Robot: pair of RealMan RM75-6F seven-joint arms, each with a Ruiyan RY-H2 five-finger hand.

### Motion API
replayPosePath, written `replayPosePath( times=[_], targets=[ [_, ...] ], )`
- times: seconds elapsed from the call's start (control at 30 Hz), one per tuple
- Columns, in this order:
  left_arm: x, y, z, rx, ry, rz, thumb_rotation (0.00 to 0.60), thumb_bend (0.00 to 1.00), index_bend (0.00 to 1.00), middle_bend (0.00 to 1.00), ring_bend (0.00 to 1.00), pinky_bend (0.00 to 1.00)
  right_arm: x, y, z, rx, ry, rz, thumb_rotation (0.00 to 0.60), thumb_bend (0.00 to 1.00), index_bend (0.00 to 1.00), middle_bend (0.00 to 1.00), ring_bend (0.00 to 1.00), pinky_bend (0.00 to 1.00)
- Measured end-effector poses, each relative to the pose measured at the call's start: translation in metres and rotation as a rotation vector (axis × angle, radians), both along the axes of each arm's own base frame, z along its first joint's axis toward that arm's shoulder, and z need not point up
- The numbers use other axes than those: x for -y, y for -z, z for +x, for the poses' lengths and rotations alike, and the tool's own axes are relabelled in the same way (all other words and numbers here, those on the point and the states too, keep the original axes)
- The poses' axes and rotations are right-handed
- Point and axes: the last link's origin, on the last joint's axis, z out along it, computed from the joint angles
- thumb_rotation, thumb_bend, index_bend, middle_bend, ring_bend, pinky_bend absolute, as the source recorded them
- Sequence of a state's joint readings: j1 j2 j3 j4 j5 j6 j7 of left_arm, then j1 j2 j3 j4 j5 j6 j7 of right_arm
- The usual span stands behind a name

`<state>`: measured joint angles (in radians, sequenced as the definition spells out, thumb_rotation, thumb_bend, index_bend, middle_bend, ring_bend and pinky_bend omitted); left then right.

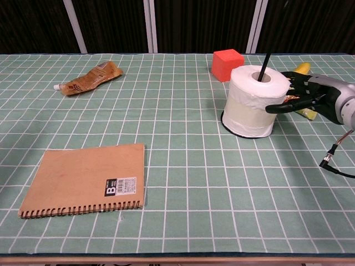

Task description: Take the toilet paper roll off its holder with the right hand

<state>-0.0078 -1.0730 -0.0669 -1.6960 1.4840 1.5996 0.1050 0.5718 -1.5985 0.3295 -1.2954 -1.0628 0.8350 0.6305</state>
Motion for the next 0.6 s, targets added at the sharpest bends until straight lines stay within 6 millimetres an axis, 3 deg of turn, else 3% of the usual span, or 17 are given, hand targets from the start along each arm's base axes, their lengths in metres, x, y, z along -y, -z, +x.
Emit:
replayPosePath(
  times=[0.3, 0.6],
  targets=[
    [0.000, -0.002, -0.001, 0.004, -0.005, 0.006, 0.600, 0.22, 0.09, 0.00, 0.00, 0.03, 0.007, 0.021, 0.009, -0.003, 0.015, 0.031, 0.600, 0.00, 0.00, 0.00, 0.00, 0.00],
    [-0.002, -0.001, -0.003, 0.003, -0.013, -0.003, 0.600, 0.22, 0.09, 0.00, 0.00, 0.03, 0.020, 0.030, 0.013, 0.000, 0.032, 0.022, 0.600, 0.00, 0.00, 0.00, 0.00, 0.00]
  ],
)
